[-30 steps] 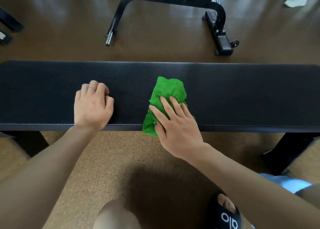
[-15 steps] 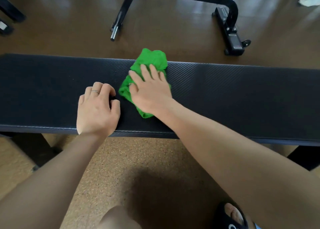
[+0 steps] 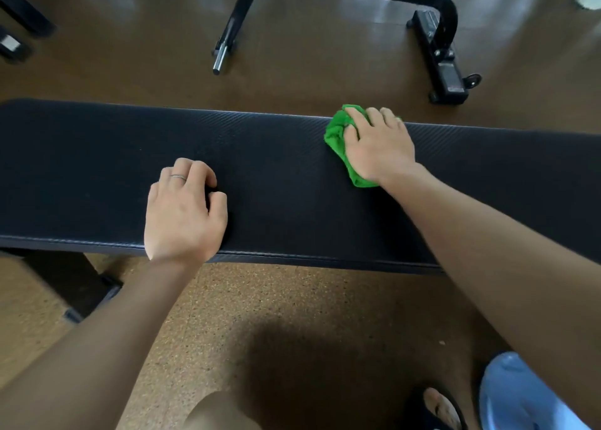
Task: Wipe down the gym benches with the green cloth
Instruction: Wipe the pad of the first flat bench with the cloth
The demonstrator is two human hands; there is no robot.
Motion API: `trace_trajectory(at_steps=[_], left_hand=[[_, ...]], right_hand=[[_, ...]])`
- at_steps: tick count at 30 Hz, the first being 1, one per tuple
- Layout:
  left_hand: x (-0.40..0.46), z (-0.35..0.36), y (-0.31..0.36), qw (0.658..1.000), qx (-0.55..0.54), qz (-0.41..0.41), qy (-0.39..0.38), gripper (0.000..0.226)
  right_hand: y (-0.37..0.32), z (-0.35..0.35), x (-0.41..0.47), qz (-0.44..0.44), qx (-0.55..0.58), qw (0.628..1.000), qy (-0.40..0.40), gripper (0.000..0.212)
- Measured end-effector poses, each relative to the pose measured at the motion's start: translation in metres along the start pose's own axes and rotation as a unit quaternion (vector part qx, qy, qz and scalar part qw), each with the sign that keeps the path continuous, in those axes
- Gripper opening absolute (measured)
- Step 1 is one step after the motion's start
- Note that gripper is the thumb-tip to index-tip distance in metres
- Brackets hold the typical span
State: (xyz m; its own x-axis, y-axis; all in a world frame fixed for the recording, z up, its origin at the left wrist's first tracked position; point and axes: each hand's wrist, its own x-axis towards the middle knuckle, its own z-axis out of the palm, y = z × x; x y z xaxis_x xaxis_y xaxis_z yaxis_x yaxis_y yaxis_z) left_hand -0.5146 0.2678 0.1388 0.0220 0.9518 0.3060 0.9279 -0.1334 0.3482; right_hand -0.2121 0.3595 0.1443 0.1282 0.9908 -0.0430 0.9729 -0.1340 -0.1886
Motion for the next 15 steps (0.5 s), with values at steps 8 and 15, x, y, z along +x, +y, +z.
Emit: trace_trajectory(at_steps=[8, 15], left_hand=[[0.001, 0.001, -0.001, 1.0, 0.006, -0.002, 0.003, 0.02], [-0.001, -0.002, -0.001, 1.0, -0.008, -0.004, -0.011, 0.018]], right_hand=[[-0.153, 0.023, -0.041, -0.123, 0.021, 0.991, -0.04, 0.059], [-0.063, 0.009, -0.04, -0.081, 0.04, 0.996, -0.013, 0.056]])
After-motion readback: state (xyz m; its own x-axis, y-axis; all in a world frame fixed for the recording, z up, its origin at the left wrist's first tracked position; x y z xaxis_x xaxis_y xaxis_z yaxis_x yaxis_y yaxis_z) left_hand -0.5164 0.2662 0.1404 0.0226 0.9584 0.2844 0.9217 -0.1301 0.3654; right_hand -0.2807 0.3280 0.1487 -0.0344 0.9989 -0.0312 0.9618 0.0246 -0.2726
